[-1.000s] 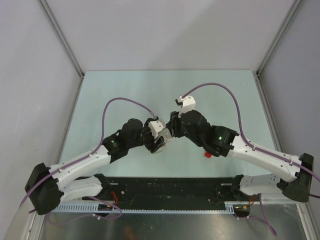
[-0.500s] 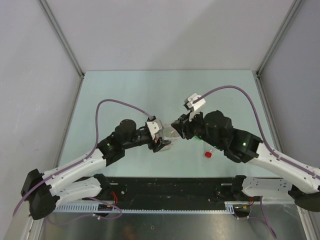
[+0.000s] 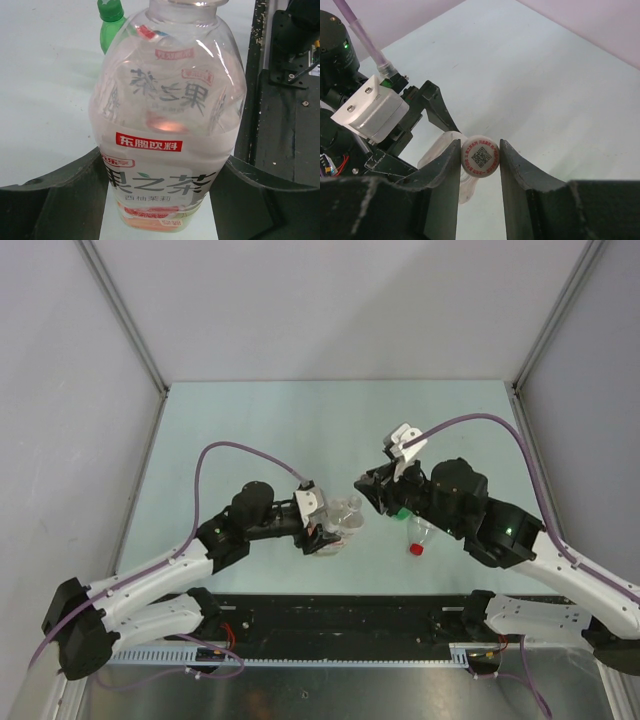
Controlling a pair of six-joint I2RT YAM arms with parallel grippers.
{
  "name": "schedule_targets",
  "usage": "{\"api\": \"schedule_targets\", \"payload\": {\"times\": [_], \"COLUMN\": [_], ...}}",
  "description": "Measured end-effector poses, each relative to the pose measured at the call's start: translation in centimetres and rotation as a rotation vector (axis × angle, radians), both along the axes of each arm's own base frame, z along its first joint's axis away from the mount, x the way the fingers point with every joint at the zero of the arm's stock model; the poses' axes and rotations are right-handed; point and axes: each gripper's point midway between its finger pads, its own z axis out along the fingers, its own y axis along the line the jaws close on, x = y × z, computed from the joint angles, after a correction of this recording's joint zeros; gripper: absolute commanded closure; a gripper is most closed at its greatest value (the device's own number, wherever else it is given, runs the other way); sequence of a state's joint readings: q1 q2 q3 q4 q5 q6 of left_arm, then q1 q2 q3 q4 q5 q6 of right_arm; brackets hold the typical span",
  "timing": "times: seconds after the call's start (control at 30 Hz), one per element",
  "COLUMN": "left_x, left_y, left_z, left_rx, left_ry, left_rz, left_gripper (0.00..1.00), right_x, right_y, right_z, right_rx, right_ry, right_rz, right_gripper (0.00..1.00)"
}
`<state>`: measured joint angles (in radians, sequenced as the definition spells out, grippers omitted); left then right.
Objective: Screw on the bottle caps
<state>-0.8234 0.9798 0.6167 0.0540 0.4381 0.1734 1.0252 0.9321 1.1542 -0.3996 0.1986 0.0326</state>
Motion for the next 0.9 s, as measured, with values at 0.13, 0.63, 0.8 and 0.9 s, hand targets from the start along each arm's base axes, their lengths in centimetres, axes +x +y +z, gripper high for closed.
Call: {"api": "schedule_targets", "payload": {"times": [0.13, 0.63, 0.8, 0.9], "left_x": [-0.5, -2.4, -3.1, -3.3], "left_y": [-0.1, -0.1, 0.1, 0.0], "left_z": [0.0, 0.4, 0.0, 0.1], "left_rx": [-0.003, -0.028, -0.024, -0.029], "left_ry": [0.009, 0.055, 0.076, 0.076], "left_rz": [-0.028, -0.099, -0.121, -0.131], "left_gripper": [1.00, 1.00, 1.00, 1.00], "right_x": [-0.6, -5.1, -4.7, -4.4], "right_y": [0.6, 2.1, 2.3, 2.2], "right_z": [-0.7, -3.3, -3.7, -3.7], "right_rx": [-0.042, -0.196, -0.211, -0.213], "right_ry": [-0.009, -0.048, -0.044, -0.049], "right_rz": [0.064, 0.412, 0.399, 0.379], "right_gripper": [1.00, 1.00, 1.00, 1.00]}}
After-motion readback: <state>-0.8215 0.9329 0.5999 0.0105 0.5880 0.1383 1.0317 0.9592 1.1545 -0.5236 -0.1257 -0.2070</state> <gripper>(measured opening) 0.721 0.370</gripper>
